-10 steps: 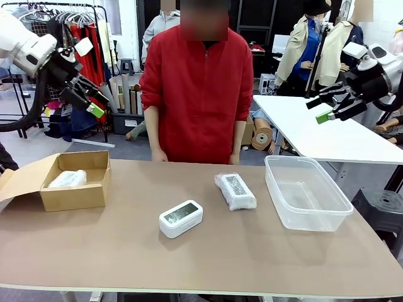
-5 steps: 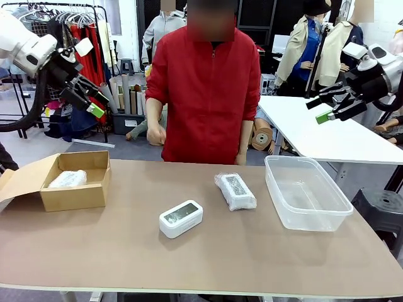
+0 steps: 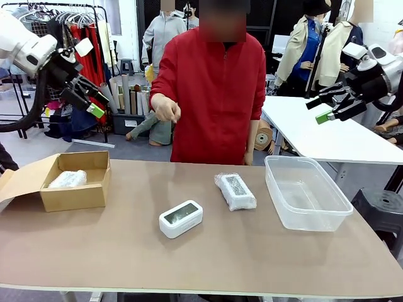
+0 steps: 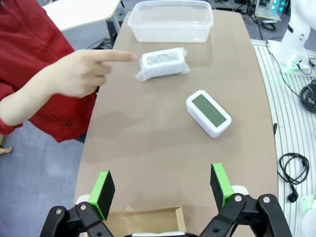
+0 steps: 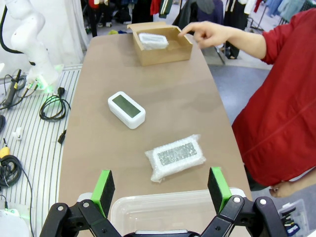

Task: Separate and place wrapped and unwrapped clocks.
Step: Pick up the Digital clock indicated by the person.

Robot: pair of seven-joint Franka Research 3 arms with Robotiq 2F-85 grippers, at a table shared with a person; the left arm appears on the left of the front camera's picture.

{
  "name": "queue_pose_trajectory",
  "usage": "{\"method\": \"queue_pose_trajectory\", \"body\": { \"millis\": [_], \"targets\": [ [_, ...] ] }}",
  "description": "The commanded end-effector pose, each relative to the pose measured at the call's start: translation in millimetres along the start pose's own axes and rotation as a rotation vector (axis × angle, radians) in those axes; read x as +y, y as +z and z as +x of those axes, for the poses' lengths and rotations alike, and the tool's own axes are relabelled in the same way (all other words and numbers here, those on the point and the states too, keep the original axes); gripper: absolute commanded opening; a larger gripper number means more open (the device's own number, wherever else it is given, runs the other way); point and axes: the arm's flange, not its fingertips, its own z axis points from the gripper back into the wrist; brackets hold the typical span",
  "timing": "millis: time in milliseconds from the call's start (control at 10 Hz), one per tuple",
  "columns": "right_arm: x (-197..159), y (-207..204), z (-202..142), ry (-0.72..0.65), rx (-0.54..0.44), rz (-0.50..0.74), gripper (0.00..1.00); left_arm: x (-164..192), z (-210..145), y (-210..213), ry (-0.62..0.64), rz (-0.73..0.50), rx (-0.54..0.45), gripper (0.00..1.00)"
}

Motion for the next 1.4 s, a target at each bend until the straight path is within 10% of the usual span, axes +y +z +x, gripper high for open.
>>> {"method": "queue_pose_trajectory", "body": {
  "millis": [0, 1300],
  "targets": [
    [0.6, 0.4, 2.0, 0.004, -0.003, 0.000, 1.00, -0.2, 0.2, 0.6, -0.007, 0.000, 0.002, 1.00],
    [0.0, 0.0, 0.0, 0.000, 0.000, 0.000, 1.00, -0.2, 0.2, 0.6, -0.007, 0.000, 0.002, 1.00]
  ]
}}
